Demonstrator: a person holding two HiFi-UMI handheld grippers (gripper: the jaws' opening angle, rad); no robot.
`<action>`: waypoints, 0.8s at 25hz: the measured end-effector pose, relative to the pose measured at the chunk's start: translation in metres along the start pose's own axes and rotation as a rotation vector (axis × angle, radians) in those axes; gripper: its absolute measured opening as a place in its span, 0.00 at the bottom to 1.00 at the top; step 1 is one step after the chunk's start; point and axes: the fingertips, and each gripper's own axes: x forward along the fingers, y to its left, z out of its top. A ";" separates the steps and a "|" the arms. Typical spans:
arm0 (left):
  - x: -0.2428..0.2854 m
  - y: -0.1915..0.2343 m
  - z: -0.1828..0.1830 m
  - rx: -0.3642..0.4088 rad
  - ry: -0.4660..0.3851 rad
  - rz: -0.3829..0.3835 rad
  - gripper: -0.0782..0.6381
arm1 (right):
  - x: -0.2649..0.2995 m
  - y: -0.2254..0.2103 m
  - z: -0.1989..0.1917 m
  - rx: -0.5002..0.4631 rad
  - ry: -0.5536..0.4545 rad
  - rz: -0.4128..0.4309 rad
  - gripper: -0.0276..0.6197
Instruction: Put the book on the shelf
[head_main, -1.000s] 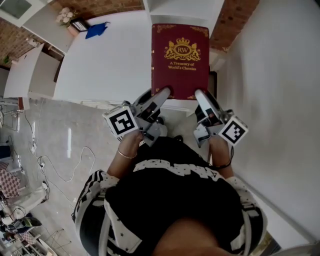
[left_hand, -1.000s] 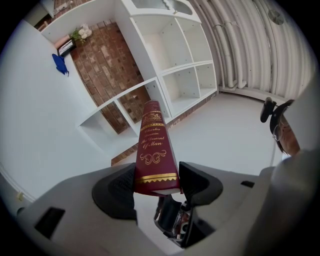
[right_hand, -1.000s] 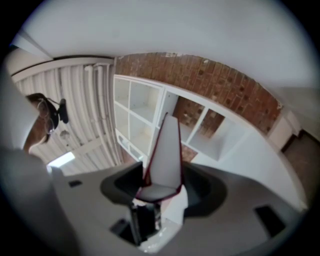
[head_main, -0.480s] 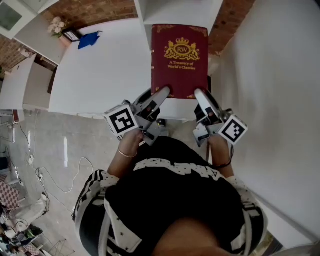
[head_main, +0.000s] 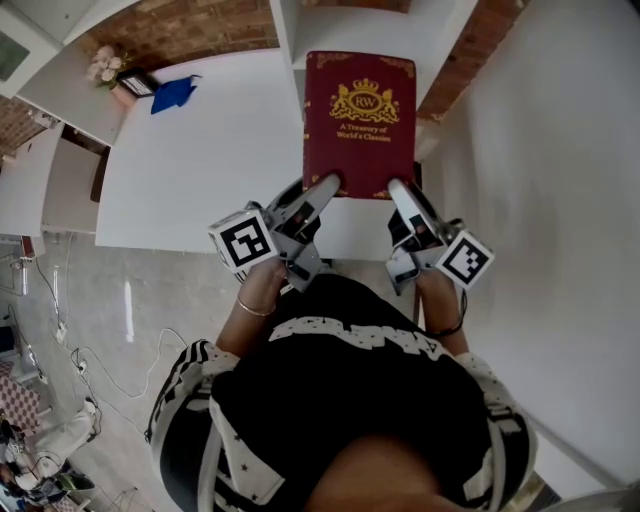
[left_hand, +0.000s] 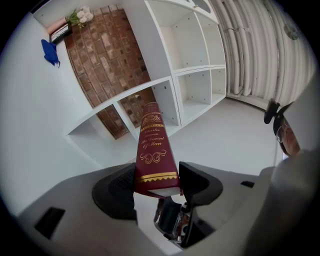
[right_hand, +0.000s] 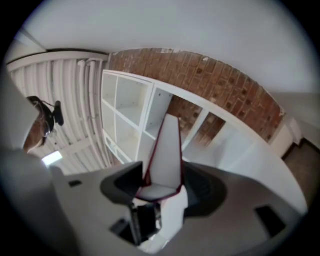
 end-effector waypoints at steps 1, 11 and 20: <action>0.000 0.000 0.000 0.001 0.001 0.002 0.50 | 0.000 0.000 0.000 0.000 -0.001 -0.001 0.45; 0.001 0.003 -0.001 -0.025 0.003 -0.005 0.50 | -0.001 -0.001 0.000 0.005 -0.002 -0.023 0.45; 0.002 0.004 0.000 -0.078 -0.010 -0.018 0.50 | -0.001 0.000 0.001 0.004 -0.001 -0.049 0.45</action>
